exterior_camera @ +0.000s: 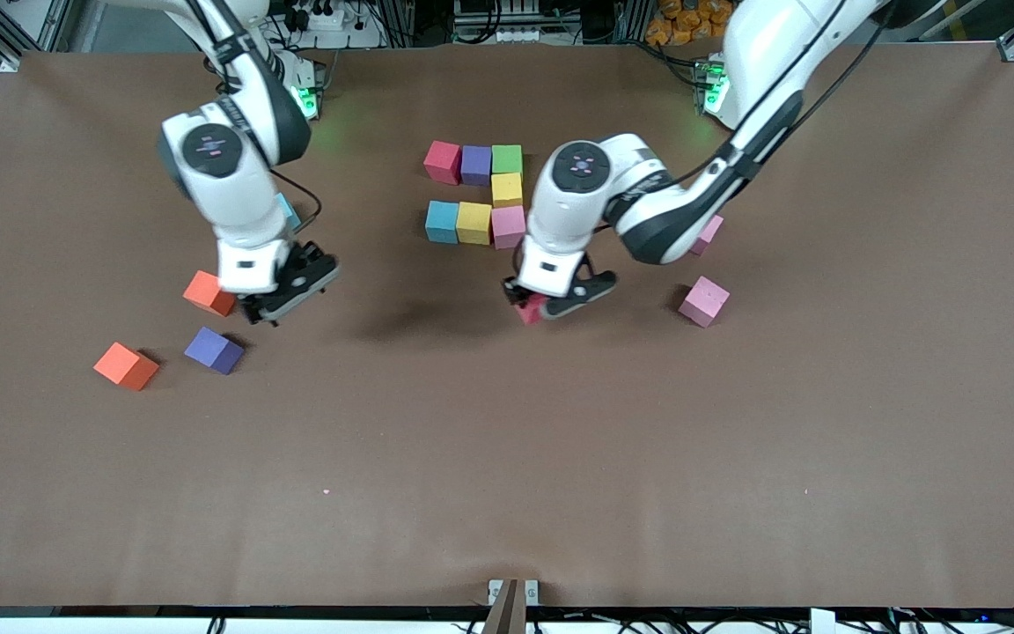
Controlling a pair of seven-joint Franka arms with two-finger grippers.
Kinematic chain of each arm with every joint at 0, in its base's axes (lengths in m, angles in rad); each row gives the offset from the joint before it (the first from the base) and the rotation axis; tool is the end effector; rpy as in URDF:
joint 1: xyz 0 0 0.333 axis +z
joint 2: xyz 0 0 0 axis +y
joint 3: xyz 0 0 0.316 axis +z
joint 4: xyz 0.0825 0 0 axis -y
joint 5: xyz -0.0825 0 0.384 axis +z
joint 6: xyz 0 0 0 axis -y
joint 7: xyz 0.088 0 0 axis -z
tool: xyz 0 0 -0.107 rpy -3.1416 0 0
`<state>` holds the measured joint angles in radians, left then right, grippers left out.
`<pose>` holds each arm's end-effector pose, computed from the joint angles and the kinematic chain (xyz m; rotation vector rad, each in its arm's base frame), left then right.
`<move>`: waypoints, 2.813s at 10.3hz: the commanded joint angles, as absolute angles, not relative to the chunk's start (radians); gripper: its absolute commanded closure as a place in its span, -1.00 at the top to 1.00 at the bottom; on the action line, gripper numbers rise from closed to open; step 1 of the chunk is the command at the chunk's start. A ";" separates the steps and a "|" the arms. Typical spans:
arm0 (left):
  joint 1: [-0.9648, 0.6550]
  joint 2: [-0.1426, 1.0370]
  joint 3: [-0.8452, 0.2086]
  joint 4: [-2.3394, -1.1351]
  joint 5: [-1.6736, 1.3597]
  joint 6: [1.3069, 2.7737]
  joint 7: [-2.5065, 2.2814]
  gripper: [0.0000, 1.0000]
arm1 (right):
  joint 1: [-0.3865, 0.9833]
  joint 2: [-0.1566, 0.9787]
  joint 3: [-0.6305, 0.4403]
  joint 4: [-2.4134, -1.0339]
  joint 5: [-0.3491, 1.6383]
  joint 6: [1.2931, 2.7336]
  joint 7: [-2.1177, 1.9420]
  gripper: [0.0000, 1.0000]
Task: Form number 2 with 11 blocks
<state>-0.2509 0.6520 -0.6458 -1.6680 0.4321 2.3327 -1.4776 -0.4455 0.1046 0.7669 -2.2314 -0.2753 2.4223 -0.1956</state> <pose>0.4831 -0.4959 0.3000 2.9052 0.6409 0.0480 0.5192 0.1688 0.3491 2.8356 1.0458 0.1949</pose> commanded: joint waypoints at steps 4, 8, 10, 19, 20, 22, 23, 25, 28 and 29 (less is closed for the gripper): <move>-0.683 0.899 -0.331 -1.304 0.394 2.292 -1.312 -1.00 | -0.529 0.171 0.672 -2.232 -0.232 2.442 -0.268 1.00; -0.751 0.910 -0.342 -1.284 0.379 2.290 -1.279 -1.00 | -0.607 0.254 0.657 -2.229 -0.265 2.485 -0.419 1.00; -0.775 0.902 -0.354 -1.290 0.338 2.245 -1.229 -1.00 | -0.617 0.337 0.621 -2.169 -0.273 2.485 -0.573 1.00; -0.825 0.946 -0.354 -1.295 0.321 2.226 -1.189 -1.00 | -0.620 0.495 0.552 -2.101 -0.365 2.477 -0.782 1.00; -0.828 0.948 -0.351 -1.295 0.321 2.235 -1.190 -1.00 | -0.620 0.494 0.551 -2.103 -0.367 2.474 -0.813 1.00; -0.838 0.956 -0.348 -1.293 0.322 2.246 -1.193 -1.00 | -0.620 0.502 0.531 -2.103 -0.368 2.488 -0.865 1.00; -0.842 0.956 -0.348 -1.295 0.321 2.246 -1.193 -0.91 | -0.624 0.515 0.529 -2.105 -0.368 2.500 -0.868 0.80; -0.842 0.953 -0.348 -1.296 0.319 2.246 -1.201 0.99 | -0.623 0.515 0.528 -2.115 -0.380 2.548 -0.899 0.26; -0.830 0.905 -0.348 -1.296 0.313 2.238 -1.226 1.00 | -0.608 0.468 0.537 -2.123 -0.380 2.534 -0.902 -0.31; -0.822 0.876 -0.348 -1.296 0.293 2.235 -1.248 1.00 | -0.600 0.441 0.569 -2.126 -0.379 2.520 -0.899 -0.31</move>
